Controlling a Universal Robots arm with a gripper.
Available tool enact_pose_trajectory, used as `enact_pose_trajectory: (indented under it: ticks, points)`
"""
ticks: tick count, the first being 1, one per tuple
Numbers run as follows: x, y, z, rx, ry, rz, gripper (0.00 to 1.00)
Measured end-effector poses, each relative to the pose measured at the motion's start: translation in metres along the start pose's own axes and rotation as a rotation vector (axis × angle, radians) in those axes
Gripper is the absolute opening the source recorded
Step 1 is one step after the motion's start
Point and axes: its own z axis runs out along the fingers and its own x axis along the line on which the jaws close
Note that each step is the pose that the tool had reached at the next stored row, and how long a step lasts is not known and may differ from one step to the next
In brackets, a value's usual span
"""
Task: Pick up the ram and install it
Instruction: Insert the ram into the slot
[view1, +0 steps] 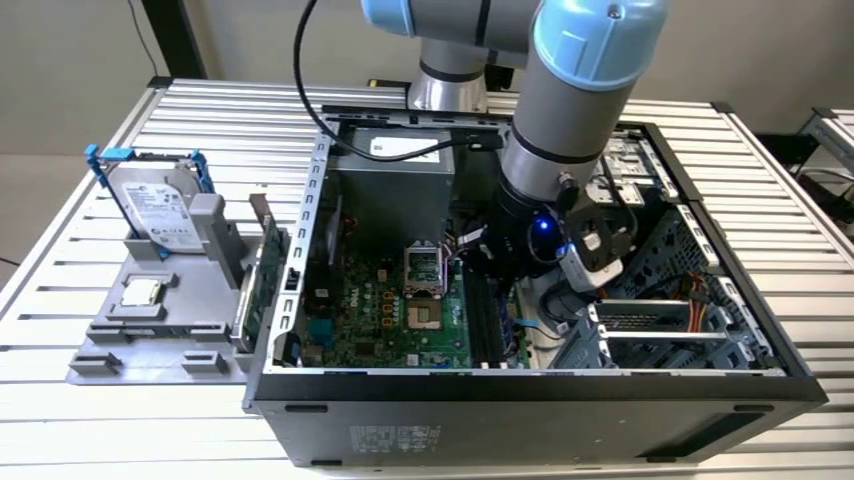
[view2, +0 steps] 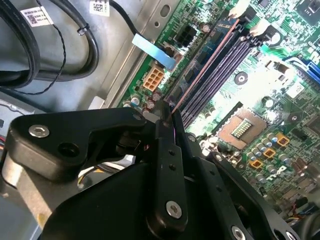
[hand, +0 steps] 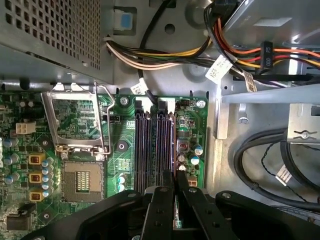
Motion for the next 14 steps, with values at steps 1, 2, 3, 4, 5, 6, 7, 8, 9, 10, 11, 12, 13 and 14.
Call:
enact_pose_trajectory:
  ticks: [1, 2, 3, 4, 5, 6, 7, 8, 9, 10, 11, 12, 13, 14]
  points:
    - [0.0000, -0.0002, 0.0001, 0.0005, -0.0001, 0.000, 0.00]
    - [0.0000, -0.0004, 0.0001, 0.0010, -0.0001, 0.000, 0.00]
    - [0.0000, -0.0007, 0.0001, 0.0016, 0.0000, -0.001, 0.00]
    - [0.0001, -0.0007, 0.0001, 0.0024, 0.0000, -0.004, 0.00]
    - [0.0004, -0.0007, 0.0001, 0.0031, 0.0000, -0.009, 0.00]
    - [0.0010, -0.0007, 0.0003, 0.0034, 0.0000, -0.015, 0.00]
    - [0.0012, -0.0008, 0.0004, 0.0035, -0.0001, -0.018, 0.00]
    - [0.0012, -0.0008, 0.0010, 0.0036, -0.0001, -0.018, 0.00]
    - [0.0012, -0.0007, 0.0018, 0.0040, -0.0001, -0.018, 0.00]
    - [0.0012, -0.0007, 0.0027, 0.0041, -0.0001, -0.018, 0.00]
    - [0.0012, -0.0007, 0.0035, 0.0041, -0.0001, -0.018, 0.00]
    - [0.0013, -0.0008, 0.0035, 0.0043, 0.0000, -0.018, 0.00]
    - [0.0012, -0.0007, 0.0035, 0.0043, -0.0001, -0.018, 0.00]
    - [0.0013, -0.0008, 0.0035, 0.0043, -0.0002, -0.018, 0.00]
